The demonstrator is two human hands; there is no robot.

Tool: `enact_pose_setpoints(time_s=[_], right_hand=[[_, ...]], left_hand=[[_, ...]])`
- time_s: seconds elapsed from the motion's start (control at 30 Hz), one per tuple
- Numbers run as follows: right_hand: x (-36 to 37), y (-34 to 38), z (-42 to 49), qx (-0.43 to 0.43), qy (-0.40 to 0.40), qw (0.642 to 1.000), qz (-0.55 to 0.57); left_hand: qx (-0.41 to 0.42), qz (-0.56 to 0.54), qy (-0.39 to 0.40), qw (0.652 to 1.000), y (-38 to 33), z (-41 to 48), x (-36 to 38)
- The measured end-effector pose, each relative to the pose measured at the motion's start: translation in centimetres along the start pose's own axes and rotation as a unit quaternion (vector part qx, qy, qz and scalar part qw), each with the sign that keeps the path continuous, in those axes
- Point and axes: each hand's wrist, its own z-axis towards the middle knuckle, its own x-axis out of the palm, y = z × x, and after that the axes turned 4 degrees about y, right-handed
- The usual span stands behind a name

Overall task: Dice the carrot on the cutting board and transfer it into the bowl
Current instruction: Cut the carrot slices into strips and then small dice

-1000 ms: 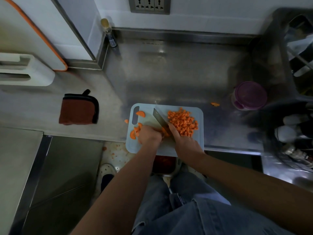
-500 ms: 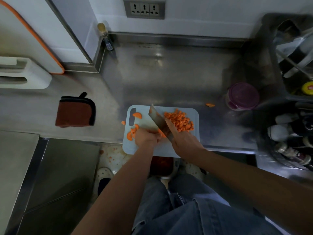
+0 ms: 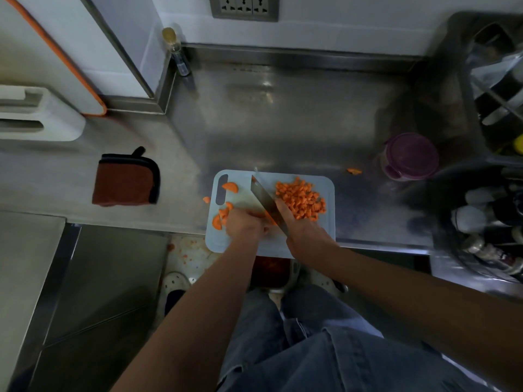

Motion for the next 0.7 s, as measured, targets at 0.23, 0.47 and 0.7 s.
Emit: enact_pose_setpoints(time_s=[0.23, 0.47, 0.7], right_hand=[[0.6, 0.2, 0.3, 0.006, -0.008, 1.000, -0.020], [1.6, -0.1, 0.3, 0.016, -0.023, 0.999, -0.024], [0.7, 0.0, 0.4, 0.020, -0.021, 0.999, -0.017]], left_hand=[[-0.004, -0.033, 0.009, 0.999, 0.1, 0.3, -0.1], [0.006, -0.042, 0.018, 0.999, 0.1, -0.1, -0.1], [0.037, 0.009, 0.018, 0.999, 0.2, -0.7, -0.3]])
